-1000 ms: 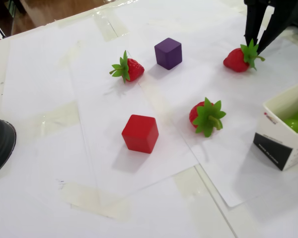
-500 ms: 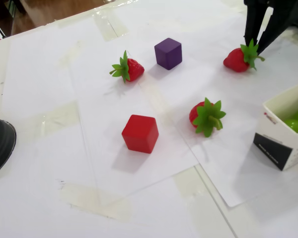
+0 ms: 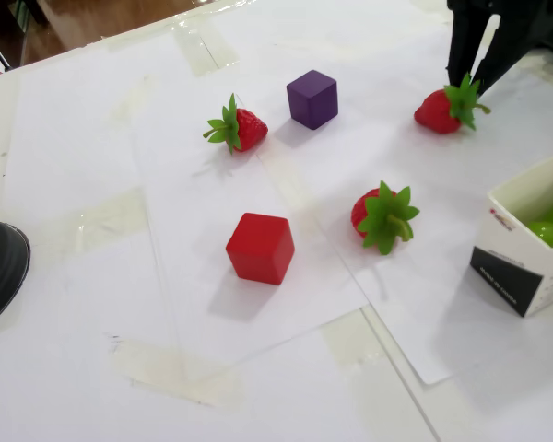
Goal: Pick up the grapes and place them in the box.
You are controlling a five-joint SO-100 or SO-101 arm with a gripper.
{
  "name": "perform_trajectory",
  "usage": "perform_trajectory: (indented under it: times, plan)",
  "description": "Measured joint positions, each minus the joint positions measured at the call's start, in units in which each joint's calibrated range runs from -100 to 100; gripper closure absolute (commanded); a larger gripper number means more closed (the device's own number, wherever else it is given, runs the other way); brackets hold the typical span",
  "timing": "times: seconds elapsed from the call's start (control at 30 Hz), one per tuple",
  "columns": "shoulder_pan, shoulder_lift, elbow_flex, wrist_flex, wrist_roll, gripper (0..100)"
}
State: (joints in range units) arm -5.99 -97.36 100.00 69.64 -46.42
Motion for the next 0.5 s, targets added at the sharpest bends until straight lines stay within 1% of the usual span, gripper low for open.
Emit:
perform_trajectory:
  times: [0.5]
  plan:
    - [0.22,-0.09,0.0,1.11,0.44,100]
